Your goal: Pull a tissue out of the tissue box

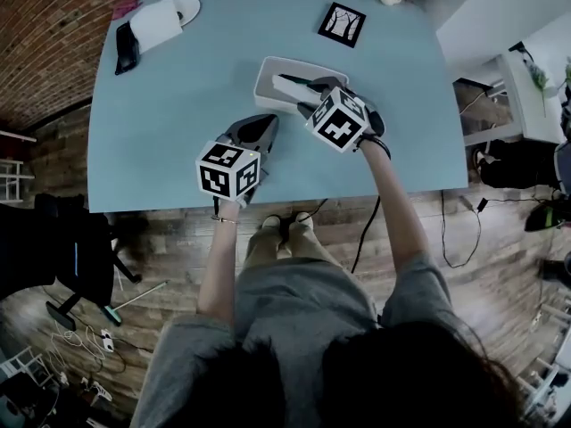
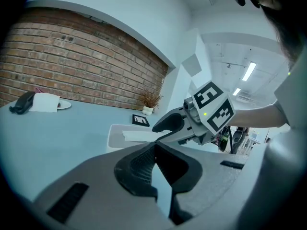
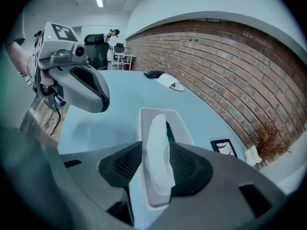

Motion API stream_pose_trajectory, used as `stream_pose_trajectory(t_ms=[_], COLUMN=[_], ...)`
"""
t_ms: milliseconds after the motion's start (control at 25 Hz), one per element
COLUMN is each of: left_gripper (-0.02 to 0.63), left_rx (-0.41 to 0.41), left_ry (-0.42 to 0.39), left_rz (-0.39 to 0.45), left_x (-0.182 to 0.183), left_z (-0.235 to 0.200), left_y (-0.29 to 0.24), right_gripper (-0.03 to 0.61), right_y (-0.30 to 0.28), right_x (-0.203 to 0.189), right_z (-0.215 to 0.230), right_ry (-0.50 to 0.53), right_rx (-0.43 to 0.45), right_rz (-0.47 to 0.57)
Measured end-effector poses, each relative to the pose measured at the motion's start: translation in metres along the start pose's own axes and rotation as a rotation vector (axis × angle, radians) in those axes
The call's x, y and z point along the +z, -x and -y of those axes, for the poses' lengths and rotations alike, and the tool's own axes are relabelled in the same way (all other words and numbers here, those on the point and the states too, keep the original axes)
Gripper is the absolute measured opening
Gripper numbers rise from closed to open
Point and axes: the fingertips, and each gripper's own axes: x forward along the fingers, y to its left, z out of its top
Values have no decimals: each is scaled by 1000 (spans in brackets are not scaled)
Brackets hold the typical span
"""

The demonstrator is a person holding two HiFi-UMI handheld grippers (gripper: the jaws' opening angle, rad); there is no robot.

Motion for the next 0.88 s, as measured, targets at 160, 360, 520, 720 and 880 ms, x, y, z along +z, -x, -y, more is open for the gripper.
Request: stream_pose_trajectory(t_ms=[160, 360, 520, 720, 880], left_gripper=[3, 3, 3, 3, 3], left_rx=[-1, -2, 3, 8, 12], left_ry=[-1, 5, 3, -1, -2], left_rz=[-8, -15, -17, -15, -12], left_x=[-3, -7, -7, -6, -4], left_z=[3, 6, 8, 8, 7], left_y=[-4, -5, -2, 1, 3], right_gripper=[157, 74, 8, 3, 3], right_y=[-5, -5, -1, 5, 8], right_x=[-5, -6, -6, -1, 2], right_z=[2, 8, 14, 21, 25], right_ry=[16, 31, 47, 24, 14], right_rx=[6, -10, -35, -37, -46], right_rz=[-36, -48, -48, -32, -16])
